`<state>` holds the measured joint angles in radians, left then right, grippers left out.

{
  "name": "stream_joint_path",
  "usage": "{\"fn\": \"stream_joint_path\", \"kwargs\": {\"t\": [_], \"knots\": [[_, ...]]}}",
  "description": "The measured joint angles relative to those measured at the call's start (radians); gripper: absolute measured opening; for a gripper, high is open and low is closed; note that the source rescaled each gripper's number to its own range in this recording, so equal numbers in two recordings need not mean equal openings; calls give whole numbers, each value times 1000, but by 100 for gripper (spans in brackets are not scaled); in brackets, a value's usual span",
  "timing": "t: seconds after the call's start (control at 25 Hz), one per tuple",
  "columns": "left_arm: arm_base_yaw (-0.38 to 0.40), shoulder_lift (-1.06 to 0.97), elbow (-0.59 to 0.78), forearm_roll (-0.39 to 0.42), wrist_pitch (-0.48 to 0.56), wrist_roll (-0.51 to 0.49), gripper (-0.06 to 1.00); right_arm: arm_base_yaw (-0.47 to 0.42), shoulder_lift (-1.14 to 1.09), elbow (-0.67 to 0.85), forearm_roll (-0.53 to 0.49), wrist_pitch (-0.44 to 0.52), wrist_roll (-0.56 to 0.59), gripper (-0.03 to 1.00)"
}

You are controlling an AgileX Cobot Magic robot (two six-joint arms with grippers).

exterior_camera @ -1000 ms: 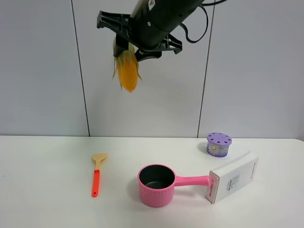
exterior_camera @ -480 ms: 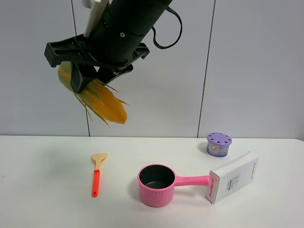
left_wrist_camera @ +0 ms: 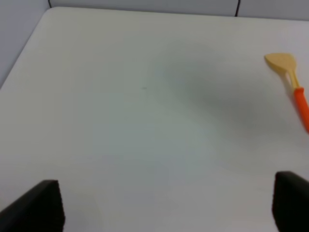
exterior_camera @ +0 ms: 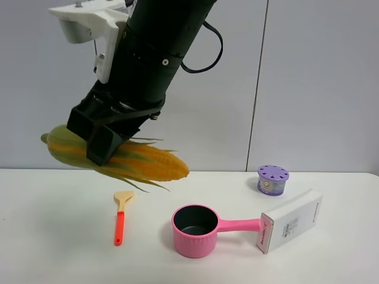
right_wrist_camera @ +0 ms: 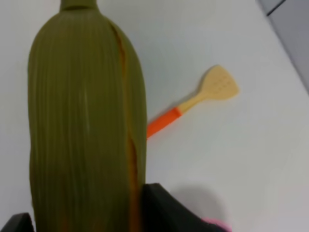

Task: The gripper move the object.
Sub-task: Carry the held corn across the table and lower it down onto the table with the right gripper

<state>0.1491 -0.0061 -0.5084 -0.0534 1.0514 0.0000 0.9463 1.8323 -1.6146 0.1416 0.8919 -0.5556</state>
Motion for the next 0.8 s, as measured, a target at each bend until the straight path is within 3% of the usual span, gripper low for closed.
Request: {"fn": "stream_joint_path", "kwargs": {"t": [0.28,0.8], "knots": [[0,0,0,0,0,0,100,0,58,0,0,166,-16,0],[0,0,0,0,0,0,100,13,140,0,-2,278,-36,0]]}}
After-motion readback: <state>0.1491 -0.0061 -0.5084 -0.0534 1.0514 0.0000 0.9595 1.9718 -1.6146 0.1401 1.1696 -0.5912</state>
